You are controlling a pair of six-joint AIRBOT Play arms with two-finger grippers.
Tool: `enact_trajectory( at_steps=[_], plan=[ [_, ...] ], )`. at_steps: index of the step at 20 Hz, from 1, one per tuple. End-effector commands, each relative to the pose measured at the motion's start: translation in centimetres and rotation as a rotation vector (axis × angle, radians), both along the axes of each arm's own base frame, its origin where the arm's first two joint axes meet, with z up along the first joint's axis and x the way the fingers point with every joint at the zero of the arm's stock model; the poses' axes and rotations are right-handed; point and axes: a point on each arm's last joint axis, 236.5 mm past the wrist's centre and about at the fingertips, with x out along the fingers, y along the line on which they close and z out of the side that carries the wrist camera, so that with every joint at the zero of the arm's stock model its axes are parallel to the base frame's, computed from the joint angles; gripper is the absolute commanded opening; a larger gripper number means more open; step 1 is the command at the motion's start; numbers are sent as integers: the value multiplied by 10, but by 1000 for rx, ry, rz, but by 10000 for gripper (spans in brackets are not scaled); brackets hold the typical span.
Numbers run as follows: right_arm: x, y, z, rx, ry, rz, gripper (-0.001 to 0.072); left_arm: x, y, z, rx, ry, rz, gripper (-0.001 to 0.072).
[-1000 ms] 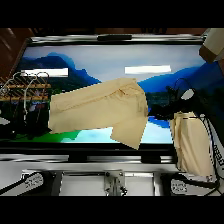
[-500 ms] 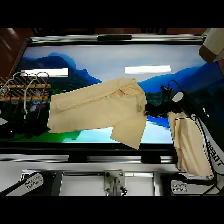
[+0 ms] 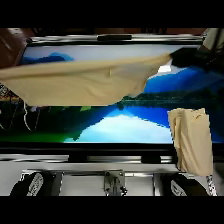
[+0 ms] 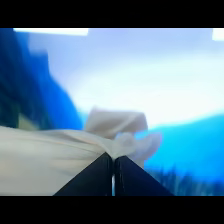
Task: Fold the shirts.
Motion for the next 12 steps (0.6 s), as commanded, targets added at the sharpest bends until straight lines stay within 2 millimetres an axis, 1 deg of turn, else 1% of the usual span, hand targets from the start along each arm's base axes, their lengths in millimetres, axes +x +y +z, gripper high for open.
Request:
enact_trajectory(
  at_steps=[1, 2, 3, 4, 5, 6, 7, 8, 9, 11, 12],
  plan=[
    [-133, -20, 230, 29, -665, -91, 64, -118, -42, 200, 123, -519, 121, 32],
    [-173, -22, 258, 39, -764, -102, 64, -149, -59, 224, 112, -599, 128, 32],
    [-202, -25, 270, 25, -817, -112, 64, -174, -74, 237, 123, -655, 129, 32],
    [-223, -27, 273, 12, -833, -123, 64, -196, -84, 244, 138, -696, 137, 32],
    [-238, -29, 269, 5, -817, -133, 64, -209, -89, 242, 124, -702, 151, 32],
    [-245, -32, 260, -1, -780, -144, 64, -216, -94, 232, 96, -670, 153, 32],
    [-248, -34, 248, -21, -728, -155, 64, -216, -96, 218, 101, -616, 151, 31],
    [-246, -38, 233, -53, -670, -169, 64, -213, -93, 204, 110, -551, 163, 31],
    [-242, -42, 220, -71, -612, -182, 64, -210, -85, 189, 132, -485, 186, 32],
    [-224, -48, 191, -91, -482, -203, 64, -196, -74, 165, 170, -369, 185, 32],
    [-213, -49, 176, -103, -416, -203, 64, -186, -68, 153, 189, -311, 174, 33]
  ],
)
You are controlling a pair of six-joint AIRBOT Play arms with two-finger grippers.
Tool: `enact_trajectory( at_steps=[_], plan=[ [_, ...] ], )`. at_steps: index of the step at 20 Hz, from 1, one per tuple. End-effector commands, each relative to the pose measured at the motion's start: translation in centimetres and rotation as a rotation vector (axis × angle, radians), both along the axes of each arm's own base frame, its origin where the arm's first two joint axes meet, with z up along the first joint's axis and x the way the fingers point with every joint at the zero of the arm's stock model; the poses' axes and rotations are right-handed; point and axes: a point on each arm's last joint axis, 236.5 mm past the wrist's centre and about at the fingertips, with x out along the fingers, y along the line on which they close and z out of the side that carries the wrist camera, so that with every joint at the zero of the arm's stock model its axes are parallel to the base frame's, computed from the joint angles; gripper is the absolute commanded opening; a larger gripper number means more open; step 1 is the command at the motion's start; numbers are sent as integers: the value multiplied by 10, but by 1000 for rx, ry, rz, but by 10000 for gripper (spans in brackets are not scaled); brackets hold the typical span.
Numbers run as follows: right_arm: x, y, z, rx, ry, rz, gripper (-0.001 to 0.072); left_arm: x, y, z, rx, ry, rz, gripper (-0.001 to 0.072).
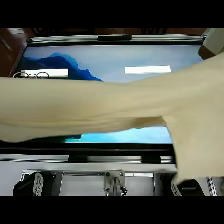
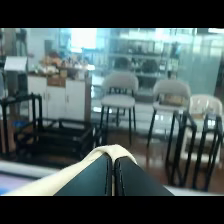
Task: Fold the shirts.
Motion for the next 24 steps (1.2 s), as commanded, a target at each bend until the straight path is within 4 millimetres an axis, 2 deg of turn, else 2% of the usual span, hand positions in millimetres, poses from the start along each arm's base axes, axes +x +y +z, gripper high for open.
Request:
enact_trajectory(
  at_steps=[1, 3, 5, 8, 10, 11, 13, 16, 18, 20, 22, 24],
  plan=[
    [24, -13, -56, -22, 241, -56, 64, 19, 16, -48, 36, 222, 18, 32],
    [63, -12, -94, -19, 400, -49, 64, 56, 34, -81, -16, 339, -20, 32],
    [109, -11, -140, -17, 572, -47, 64, 102, 48, -128, -87, 483, -88, 32],
    [174, -6, -248, -11, 933, -26, 64, 165, 70, -235, -202, 783, -177, 31],
    [222, 3, -312, 18, 1074, 7, 64, 200, 75, -307, -278, 959, -232, 31],
    [246, 9, -341, 49, 1110, 26, 64, 219, 75, -337, -312, 1022, -253, 31],
    [301, 27, -390, 167, 1115, 71, 64, 265, 71, -384, -337, 1071, -279, 31],
    [366, 30, -431, 305, 1015, 47, 64, 328, 56, -430, -335, 1071, -299, 31],
    [389, 23, -455, 335, 979, 11, 64, 366, 46, -451, -314, 1026, -298, 32],
    [398, 19, -481, 334, 994, -9, 64, 392, 38, -473, -302, 993, -288, 32],
    [398, 19, -510, 334, 1043, -15, 64, 404, 32, -497, -302, 997, -282, 32],
    [394, 21, -527, 325, 1087, -11, 64, 402, 28, -519, -315, 1043, -287, 32]
  ],
)
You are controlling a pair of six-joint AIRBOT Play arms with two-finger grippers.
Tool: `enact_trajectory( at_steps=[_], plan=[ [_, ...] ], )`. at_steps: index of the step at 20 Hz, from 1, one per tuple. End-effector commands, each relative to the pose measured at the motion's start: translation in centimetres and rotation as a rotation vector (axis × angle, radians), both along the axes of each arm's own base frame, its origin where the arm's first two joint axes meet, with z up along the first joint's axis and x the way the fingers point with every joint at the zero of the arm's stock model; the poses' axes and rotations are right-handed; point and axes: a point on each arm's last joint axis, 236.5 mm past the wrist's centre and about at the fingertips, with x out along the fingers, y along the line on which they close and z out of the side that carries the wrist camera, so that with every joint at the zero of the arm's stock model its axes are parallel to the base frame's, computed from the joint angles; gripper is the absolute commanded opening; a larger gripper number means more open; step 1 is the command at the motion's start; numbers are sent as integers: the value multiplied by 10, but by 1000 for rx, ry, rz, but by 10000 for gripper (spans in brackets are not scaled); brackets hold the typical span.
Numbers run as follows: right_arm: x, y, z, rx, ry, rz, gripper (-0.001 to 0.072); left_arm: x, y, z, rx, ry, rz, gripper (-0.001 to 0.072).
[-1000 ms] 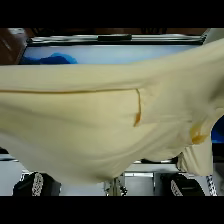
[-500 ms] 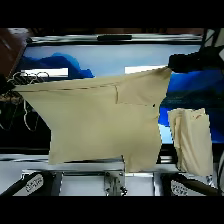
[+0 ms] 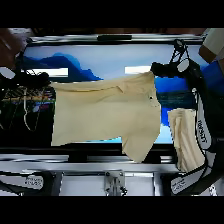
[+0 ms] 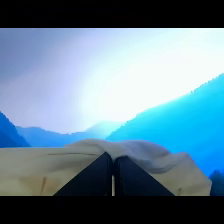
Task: Fold the shirts.
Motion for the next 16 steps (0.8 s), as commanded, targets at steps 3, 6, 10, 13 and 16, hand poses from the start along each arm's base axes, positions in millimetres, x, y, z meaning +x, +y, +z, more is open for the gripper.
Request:
enact_trajectory(
  at_steps=[3, 6, 10, 13, 16],
  plan=[
    [-20, -5, -30, -57, 110, 72, 64, -7, -15, -38, -14, 100, -47, 32],
    [-88, -17, -36, -116, 369, 160, 64, -63, -9, -47, 11, 306, -140, 32],
    [-155, -32, -57, -215, 650, 240, 64, -118, -3, -68, -8, 525, -188, 32],
    [-168, -39, -71, -238, 705, 217, 64, -140, -9, -84, -31, 599, -200, 32],
    [-176, -44, -80, -253, 736, 212, 64, -146, -10, -94, -36, 617, -195, 31]
  ],
)
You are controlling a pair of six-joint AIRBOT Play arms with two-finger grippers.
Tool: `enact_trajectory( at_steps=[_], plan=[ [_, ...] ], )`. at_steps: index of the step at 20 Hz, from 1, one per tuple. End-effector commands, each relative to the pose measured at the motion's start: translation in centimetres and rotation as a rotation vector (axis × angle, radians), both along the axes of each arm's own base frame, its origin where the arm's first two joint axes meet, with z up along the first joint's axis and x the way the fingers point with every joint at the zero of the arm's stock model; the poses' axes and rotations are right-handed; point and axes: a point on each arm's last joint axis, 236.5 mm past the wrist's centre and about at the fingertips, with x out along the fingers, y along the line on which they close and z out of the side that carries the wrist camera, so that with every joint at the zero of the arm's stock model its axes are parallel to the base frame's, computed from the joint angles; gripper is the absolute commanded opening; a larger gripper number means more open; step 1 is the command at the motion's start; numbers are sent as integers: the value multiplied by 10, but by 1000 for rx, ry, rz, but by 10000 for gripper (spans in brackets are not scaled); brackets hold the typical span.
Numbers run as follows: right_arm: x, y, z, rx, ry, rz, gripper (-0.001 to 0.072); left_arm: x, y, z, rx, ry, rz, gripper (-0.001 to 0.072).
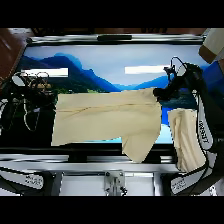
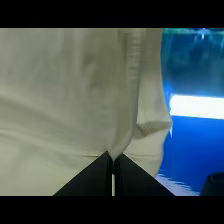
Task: Fold the shirts.
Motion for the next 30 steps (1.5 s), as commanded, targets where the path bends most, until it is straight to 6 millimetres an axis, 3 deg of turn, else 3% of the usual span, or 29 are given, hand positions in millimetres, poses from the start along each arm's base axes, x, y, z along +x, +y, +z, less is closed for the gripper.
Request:
enact_trajectory(
  at_steps=[1, 5, 9, 10, 11, 12, 13, 15, 17, 19, 23, 27, 30],
  plan=[
    [-23, -10, -13, -47, 87, 8, 64, -16, 0, -10, -6, 57, -9, 31],
    [-22, -12, -17, -54, 79, 5, 64, -17, 15, -9, -10, 63, 40, 31],
    [-16, -7, -17, -36, 61, -35, 65, -18, -2, -21, -8, 65, 10, 33],
    [-16, -2, -15, -12, 63, -42, 108, -15, -5, -21, -8, 56, 6, 35],
    [-17, 3, -13, 11, 67, -45, 278, -14, -8, -19, -18, 54, 7, 105],
    [-21, 5, -9, 19, 77, -38, 457, -17, -9, -15, -29, 70, 13, 345],
    [-26, 4, -1, 15, 81, -19, 463, -23, -8, -9, -37, 95, 12, 547],
    [-39, -5, 23, -23, 84, 10, 463, -45, -3, 13, -66, 167, -1, 516],
    [-68, -11, 50, -16, 131, 73, 463, -65, 5, 36, -76, 178, 16, 497],
    [-90, -15, 69, 22, 125, 57, 463, -93, 10, 42, -78, 170, 65, 499],
    [-129, -23, 72, 96, 66, -21, 463, -175, 0, 1, -96, 225, 152, 499],
    [-150, -18, 70, 133, 68, -5, 463, -195, -8, -30, -116, 199, 171, 500],
    [-145, -13, 71, 152, 45, -9, 463, -184, -14, -36, -139, 147, 210, 500]
  ],
)
